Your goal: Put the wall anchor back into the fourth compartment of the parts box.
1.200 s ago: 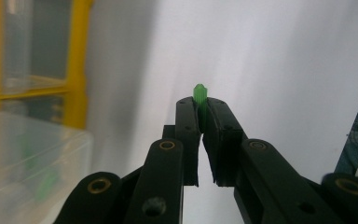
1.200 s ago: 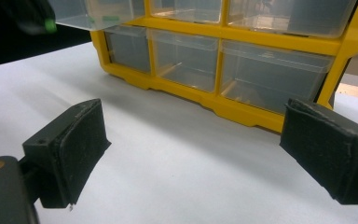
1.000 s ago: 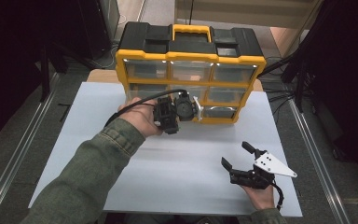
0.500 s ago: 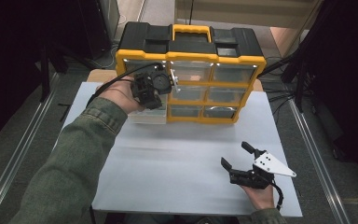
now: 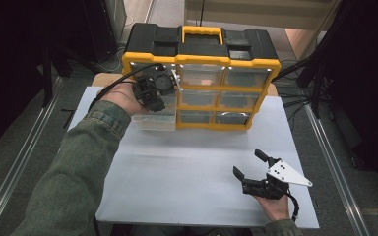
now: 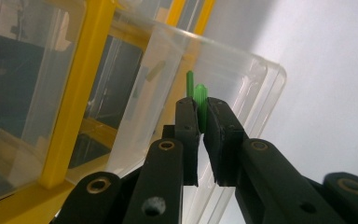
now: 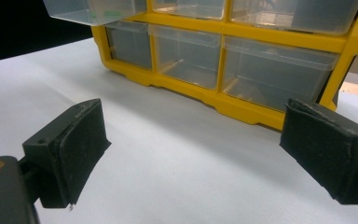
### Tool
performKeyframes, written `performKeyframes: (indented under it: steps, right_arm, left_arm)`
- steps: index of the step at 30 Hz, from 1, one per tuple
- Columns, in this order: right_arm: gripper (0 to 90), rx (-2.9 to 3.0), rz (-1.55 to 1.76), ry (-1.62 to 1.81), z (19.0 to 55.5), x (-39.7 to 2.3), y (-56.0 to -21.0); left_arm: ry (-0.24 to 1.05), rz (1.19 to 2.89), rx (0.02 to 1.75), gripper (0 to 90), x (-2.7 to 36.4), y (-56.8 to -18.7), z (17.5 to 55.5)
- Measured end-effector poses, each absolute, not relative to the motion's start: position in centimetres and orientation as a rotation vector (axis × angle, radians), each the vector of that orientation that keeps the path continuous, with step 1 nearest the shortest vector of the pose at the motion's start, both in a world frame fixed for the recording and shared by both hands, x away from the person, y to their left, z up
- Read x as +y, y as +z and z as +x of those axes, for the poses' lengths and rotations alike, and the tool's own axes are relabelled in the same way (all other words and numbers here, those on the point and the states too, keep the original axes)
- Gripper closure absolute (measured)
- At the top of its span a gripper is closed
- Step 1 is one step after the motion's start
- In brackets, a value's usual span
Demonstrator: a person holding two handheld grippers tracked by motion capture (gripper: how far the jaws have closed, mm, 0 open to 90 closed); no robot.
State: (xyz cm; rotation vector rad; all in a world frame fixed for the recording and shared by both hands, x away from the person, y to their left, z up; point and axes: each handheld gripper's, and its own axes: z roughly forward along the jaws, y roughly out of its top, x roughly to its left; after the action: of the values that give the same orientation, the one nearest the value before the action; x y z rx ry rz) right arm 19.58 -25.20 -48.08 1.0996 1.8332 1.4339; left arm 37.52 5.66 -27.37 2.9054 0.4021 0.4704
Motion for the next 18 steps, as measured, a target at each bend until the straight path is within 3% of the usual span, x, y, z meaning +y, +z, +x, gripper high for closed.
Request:
performKeyframes:
  steps: [3,5,18]
  right_arm:
    - [7.4,1.829,1.104,1.437,19.6,-25.2,-48.1]
    - [7.4,1.828,1.105,1.438,19.5,-25.2,-48.1]
    - [7.3,1.833,1.104,1.436,19.6,-25.2,-48.1]
  left_arm:
    - [0.451,2.874,0.498,42.3,5.7,-27.2,37.7]
    - [0.469,2.857,0.504,36.2,5.9,-27.0,37.6]
    - [0.429,2.829,0.431,36.0,6.0,-26.3,35.5]
